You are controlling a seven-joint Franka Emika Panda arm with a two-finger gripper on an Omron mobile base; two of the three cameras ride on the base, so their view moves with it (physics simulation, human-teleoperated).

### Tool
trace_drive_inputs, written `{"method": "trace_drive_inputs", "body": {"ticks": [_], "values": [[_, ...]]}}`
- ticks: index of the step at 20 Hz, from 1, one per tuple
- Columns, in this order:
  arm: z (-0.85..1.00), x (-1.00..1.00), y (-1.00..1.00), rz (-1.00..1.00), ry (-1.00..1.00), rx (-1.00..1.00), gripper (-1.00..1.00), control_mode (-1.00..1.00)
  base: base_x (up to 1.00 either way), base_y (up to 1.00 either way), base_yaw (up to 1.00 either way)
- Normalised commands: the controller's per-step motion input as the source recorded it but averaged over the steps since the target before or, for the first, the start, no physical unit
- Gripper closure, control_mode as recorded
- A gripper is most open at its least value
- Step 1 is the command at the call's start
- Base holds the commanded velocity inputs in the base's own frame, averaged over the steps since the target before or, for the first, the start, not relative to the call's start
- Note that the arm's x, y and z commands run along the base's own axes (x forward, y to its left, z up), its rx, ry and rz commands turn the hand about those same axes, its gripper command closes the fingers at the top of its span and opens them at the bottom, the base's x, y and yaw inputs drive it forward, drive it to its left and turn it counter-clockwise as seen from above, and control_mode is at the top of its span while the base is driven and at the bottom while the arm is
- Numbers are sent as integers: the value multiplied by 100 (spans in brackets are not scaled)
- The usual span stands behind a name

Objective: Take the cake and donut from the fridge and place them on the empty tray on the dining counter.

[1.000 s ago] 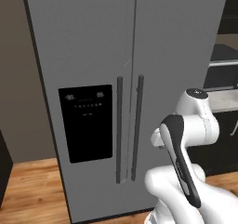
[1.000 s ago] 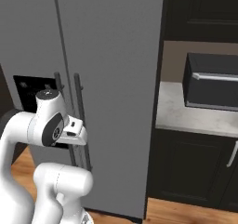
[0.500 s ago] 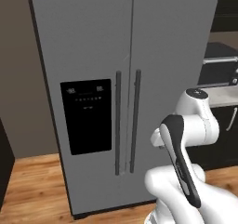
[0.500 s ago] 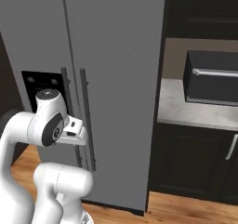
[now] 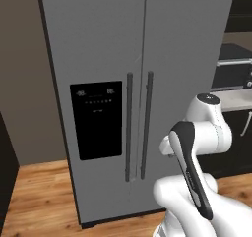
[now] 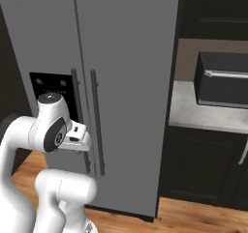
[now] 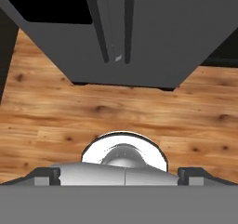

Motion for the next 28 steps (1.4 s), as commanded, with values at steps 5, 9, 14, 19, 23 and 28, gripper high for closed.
{"method": "trace_drive_inputs", "body": {"ticks": [5, 9, 14, 19, 23, 28], "values": [[0, 0, 0, 0, 0, 0, -100, 100, -38, 26, 0], [0, 0, 0, 0, 0, 0, -100, 100, -38, 23, 0], [0, 0, 0, 0, 0, 0, -100, 100, -31, 22, 0], [0, -14, 20, 0, -3, 0, -100, -100, -4, 4, 0], [-5, -2, 40, 0, -10, -9, -100, -100, 0, 0, 0], [-9, 19, 23, -6, -14, -18, -100, -100, 0, 0, 0]]}}
